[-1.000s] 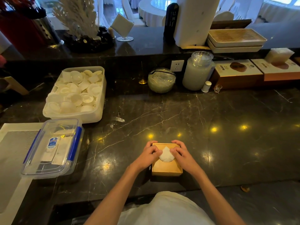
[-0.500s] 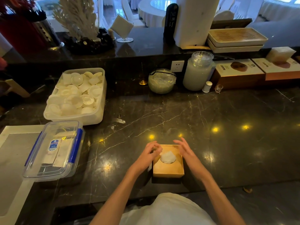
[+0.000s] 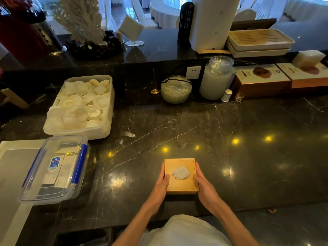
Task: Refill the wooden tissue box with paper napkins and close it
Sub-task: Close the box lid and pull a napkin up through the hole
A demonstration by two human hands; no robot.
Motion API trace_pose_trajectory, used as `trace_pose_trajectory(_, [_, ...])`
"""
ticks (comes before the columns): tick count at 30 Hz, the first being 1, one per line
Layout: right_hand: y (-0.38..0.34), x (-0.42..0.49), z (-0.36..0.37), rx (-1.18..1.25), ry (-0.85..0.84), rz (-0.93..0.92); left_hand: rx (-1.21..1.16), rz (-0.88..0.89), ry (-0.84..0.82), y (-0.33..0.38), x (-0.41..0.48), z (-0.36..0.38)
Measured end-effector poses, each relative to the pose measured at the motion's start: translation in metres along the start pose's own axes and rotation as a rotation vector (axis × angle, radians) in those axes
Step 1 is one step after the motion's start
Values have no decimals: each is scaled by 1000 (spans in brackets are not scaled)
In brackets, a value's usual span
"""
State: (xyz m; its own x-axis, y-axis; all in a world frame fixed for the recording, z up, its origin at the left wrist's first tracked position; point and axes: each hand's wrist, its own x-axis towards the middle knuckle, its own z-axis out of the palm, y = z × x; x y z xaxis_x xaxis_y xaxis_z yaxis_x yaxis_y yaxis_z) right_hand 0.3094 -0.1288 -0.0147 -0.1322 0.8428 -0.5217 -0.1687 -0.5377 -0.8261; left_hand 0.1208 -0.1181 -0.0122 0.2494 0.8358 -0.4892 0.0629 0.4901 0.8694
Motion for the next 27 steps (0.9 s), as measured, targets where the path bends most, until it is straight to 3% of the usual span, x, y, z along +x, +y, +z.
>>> trace_pose_trajectory(7, [-33, 59, 33, -112, -31, -23, 8, 137, 212, 20, 46, -26])
trace_pose_trajectory(10, [-64, 92, 53, -49, 18, -8, 90, 65, 324, 39, 77, -38])
trace_pose_trajectory(15, [-92, 136, 72, -251, 80, -46, 176, 16, 485, 67, 124, -60])
trace_pose_trajectory(22, [-105, 207, 107, -217, 299, -108, 192, 76, 556, 91, 175, -94])
trace_pose_trajectory(27, [-126, 274, 120, -319, 326, -158, 274, 74, 652, 127, 221, -121])
